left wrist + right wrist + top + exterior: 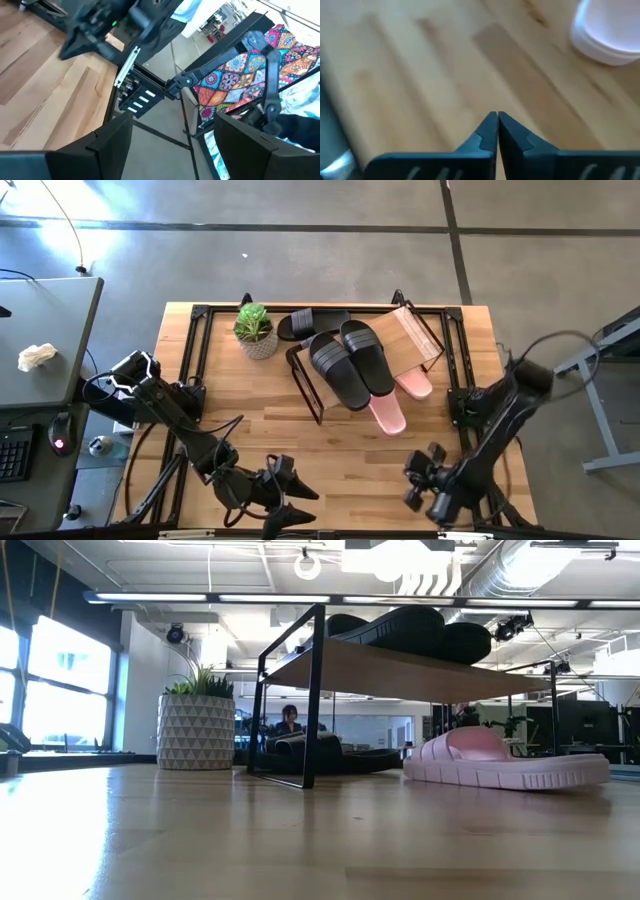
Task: Pick and place slides into the shelf
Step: Put the pink slipper under the shelf
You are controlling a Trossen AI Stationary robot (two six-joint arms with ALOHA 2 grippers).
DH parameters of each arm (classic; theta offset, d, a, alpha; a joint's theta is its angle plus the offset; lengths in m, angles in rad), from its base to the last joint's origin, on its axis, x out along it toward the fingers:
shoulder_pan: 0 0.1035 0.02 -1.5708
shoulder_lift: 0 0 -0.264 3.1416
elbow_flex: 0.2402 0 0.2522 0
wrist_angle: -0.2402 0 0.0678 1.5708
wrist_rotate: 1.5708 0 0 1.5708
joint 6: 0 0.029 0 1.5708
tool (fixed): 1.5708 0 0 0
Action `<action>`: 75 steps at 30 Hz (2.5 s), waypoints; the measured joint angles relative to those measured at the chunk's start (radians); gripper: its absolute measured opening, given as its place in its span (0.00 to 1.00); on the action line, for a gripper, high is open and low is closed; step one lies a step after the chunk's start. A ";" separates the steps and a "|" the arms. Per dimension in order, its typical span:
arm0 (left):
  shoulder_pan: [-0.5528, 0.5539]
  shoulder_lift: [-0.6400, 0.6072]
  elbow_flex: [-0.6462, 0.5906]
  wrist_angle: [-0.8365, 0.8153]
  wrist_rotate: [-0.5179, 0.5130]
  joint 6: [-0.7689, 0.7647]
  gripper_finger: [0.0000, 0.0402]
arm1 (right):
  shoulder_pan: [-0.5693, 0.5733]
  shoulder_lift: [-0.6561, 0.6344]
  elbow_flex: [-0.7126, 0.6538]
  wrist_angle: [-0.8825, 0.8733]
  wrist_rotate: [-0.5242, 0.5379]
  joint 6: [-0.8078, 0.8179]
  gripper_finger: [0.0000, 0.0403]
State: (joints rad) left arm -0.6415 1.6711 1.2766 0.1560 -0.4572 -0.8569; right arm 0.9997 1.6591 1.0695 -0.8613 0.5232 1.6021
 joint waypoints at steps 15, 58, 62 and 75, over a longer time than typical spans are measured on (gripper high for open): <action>0.000 0.000 0.000 -0.028 -0.006 0.019 0.65 | -0.216 0.224 -0.050 -0.019 0.119 0.050 0.00; 0.000 0.000 0.000 -0.047 -0.037 0.012 0.65 | -0.492 0.226 -0.120 -0.092 0.066 0.234 0.00; 0.000 0.000 0.000 -0.048 -0.037 0.008 0.65 | -0.473 0.217 -0.120 -0.102 0.063 0.234 0.00; 0.000 0.000 0.000 -0.084 0.001 0.006 0.65 | -0.204 -0.135 -0.218 -0.455 -0.060 0.520 0.00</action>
State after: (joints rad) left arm -0.6418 1.6714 1.2762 0.0722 -0.4559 -0.8509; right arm 0.7961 1.5236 0.8512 -1.3159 0.4631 2.1221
